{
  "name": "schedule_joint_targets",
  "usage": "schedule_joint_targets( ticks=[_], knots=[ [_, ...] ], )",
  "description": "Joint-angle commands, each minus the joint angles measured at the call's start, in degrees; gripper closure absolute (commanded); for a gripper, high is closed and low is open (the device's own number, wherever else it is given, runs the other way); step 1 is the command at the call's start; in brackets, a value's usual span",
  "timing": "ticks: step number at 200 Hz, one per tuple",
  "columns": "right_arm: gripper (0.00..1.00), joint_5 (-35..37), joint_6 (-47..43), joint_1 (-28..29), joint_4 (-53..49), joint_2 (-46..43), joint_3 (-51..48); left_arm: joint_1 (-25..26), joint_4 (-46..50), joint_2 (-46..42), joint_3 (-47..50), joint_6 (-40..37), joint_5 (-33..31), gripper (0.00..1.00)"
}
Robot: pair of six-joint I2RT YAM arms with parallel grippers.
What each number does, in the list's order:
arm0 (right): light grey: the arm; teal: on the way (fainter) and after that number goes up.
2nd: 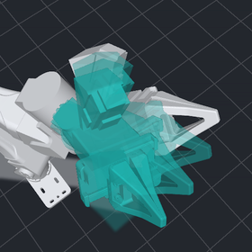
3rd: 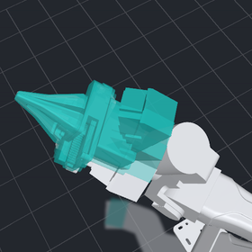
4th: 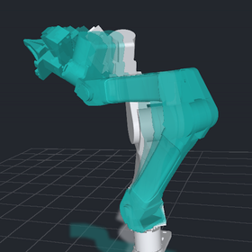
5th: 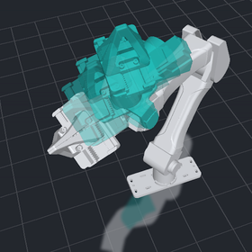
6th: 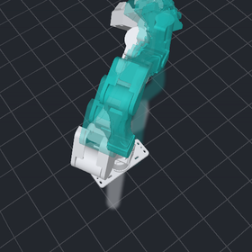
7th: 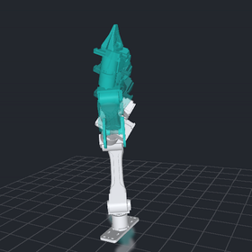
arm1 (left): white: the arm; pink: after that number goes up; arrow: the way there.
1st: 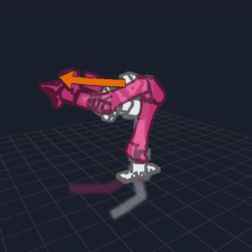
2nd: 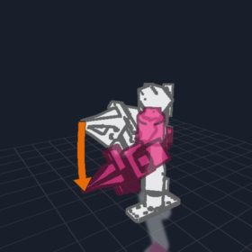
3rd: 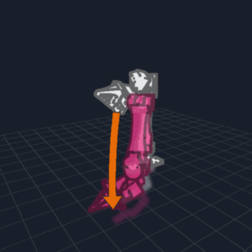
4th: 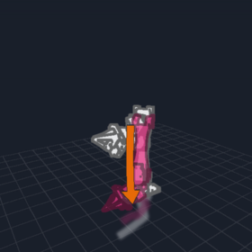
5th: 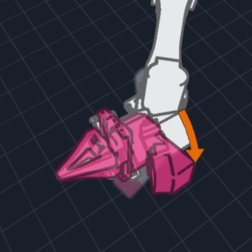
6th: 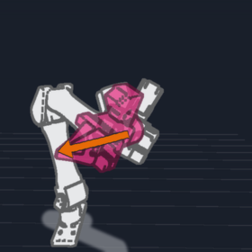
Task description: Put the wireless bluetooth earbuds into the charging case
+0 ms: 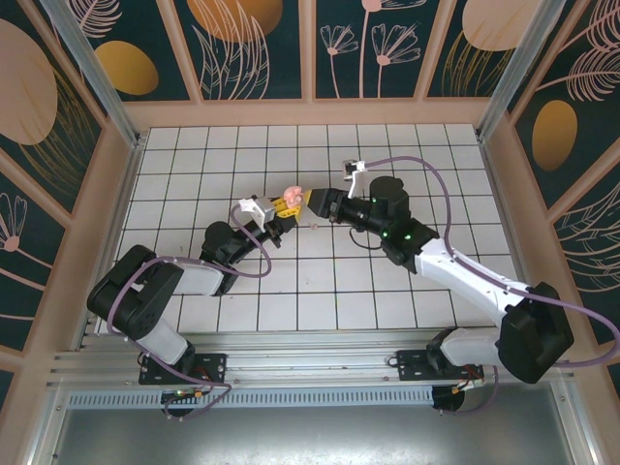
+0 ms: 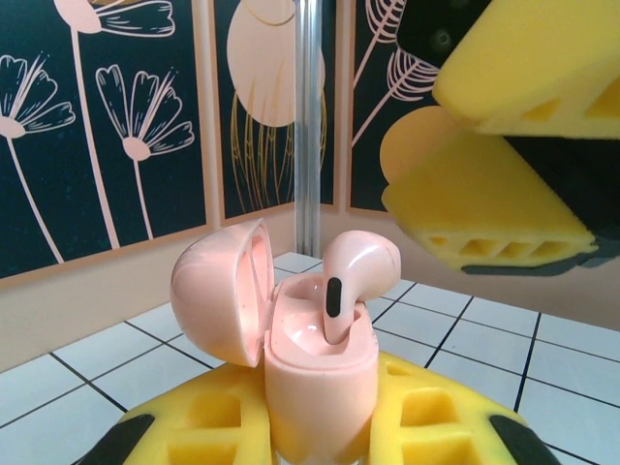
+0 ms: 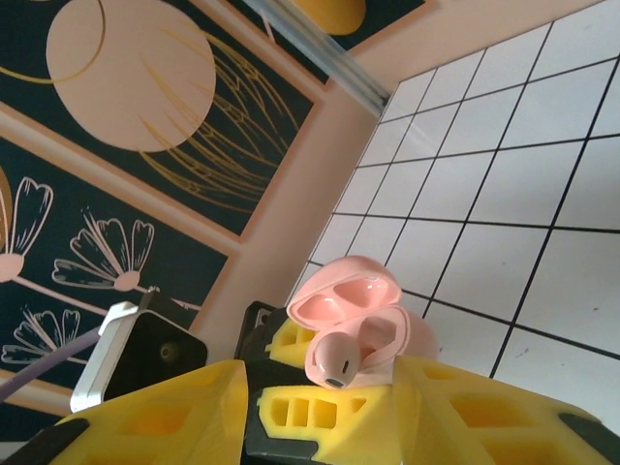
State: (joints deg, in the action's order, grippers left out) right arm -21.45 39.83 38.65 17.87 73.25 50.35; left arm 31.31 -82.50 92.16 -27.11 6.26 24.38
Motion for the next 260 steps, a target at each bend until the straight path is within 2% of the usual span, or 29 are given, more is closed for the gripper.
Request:
schedule_joint_targets(
  ticks=[1, 73, 97, 119, 172, 260],
  knots=[
    [0.57, -4.09, 1.54, -0.25, 2.79, 2.07, 1.75, 0.34, -2.45, -1.28, -1.43, -0.11, 0.36, 0.92],
    [0.67, -7.12, 2.83, -0.2, 6.23, 4.19, 1.96, 0.35, -1.9, -1.46, -1.2, -0.29, 0.14, 0.92],
    [0.66, -6.37, 2.79, -0.16, 6.22, 3.49, 1.44, 0.33, -1.95, -1.39, -1.27, -0.14, 0.14, 0.92],
    [0.62, -5.23, 2.4, -0.33, 5.33, 2.61, 1.29, 0.35, -1.79, -1.45, -1.21, -0.12, 0.14, 0.92],
    [0.61, -4.56, 1.61, -0.88, 4.47, 2.2, 2.0, 0.38, -1.68, -1.46, -1.31, -0.11, 0.12, 0.92],
    [0.69, -7.35, 2.42, -0.78, 7.09, 4.51, 2.81, 0.34, -1.41, -1.46, -1.23, 0.06, -0.03, 0.92]
  ],
)
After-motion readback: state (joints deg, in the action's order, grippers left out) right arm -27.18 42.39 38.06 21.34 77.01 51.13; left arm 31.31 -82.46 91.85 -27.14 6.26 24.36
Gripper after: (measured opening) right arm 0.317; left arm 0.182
